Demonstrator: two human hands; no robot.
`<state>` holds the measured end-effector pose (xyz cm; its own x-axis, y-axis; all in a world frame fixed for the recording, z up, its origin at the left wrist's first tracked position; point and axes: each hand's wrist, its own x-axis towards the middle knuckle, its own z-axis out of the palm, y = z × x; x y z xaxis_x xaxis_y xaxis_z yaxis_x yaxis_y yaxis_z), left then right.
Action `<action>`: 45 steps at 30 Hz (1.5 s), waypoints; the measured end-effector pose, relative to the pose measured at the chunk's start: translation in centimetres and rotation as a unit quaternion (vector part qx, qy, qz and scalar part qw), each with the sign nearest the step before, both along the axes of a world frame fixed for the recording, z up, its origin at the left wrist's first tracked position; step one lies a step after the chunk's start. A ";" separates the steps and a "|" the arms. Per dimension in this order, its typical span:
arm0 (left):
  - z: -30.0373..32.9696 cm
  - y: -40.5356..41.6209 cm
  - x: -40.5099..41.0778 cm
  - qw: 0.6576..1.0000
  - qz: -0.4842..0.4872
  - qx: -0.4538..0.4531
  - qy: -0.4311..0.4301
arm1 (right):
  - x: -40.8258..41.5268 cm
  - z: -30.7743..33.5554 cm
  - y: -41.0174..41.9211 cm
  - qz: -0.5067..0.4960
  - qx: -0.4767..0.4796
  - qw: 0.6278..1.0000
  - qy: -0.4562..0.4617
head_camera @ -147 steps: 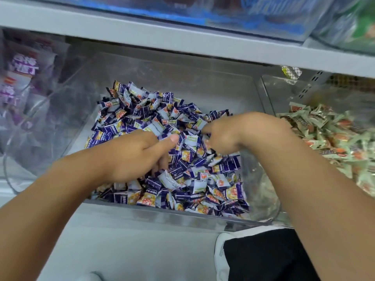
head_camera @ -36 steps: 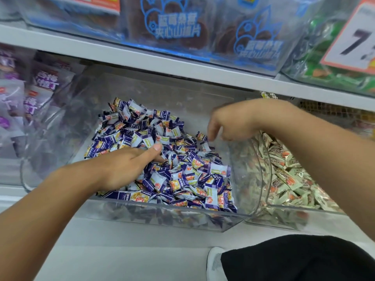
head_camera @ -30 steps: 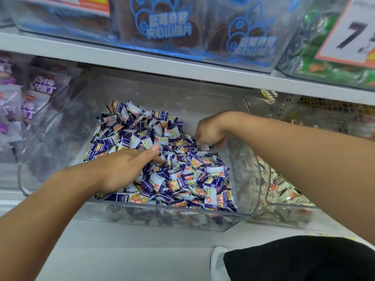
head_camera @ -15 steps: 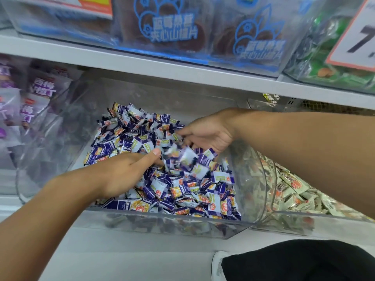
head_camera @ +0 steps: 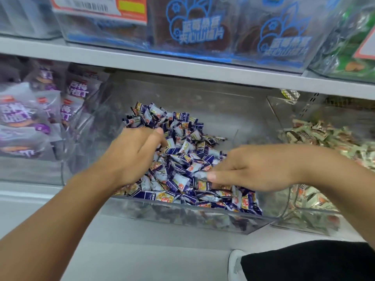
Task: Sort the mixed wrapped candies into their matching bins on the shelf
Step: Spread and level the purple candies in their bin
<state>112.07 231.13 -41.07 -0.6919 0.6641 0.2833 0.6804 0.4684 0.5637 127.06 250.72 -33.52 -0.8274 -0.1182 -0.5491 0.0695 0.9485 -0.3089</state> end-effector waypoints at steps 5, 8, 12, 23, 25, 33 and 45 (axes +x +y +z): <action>-1.1 -0.1 0.3 0.977 -0.103 -0.180 -0.052 | -3.5 0.5 3.2 -0.056 0.079 0.995 0.021; -1.0 0.1 0.2 0.969 -0.098 -0.213 -0.070 | -8.7 -1.6 5.5 -0.124 0.098 0.987 0.019; -0.5 0.5 0.5 0.968 -0.086 -0.218 -0.085 | -12.0 -4.5 5.5 -0.209 -0.092 0.974 0.011; -0.5 0.1 0.2 0.965 -0.103 -0.218 -0.100 | -6.1 -3.4 2.4 0.003 0.074 0.991 -0.113; -0.5 0.0 0.2 0.968 -0.102 -0.207 -0.102 | -4.7 -2.5 2.1 0.025 0.111 0.986 -0.124; -0.8 -0.2 -0.1 0.970 -0.099 -0.212 -0.064 | -11.8 -1.0 2.1 0.017 0.090 0.991 0.097; -1.0 -2.0 -1.2 0.971 -0.150 -0.188 -0.010 | -10.7 -4.9 4.0 0.077 0.254 0.959 -0.098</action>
<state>110.88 229.14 -42.05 -0.4543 0.8904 -0.0292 0.8090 0.4261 0.4049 116.32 254.71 -38.37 -0.6963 0.0938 -0.7116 -0.0732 0.9770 0.2003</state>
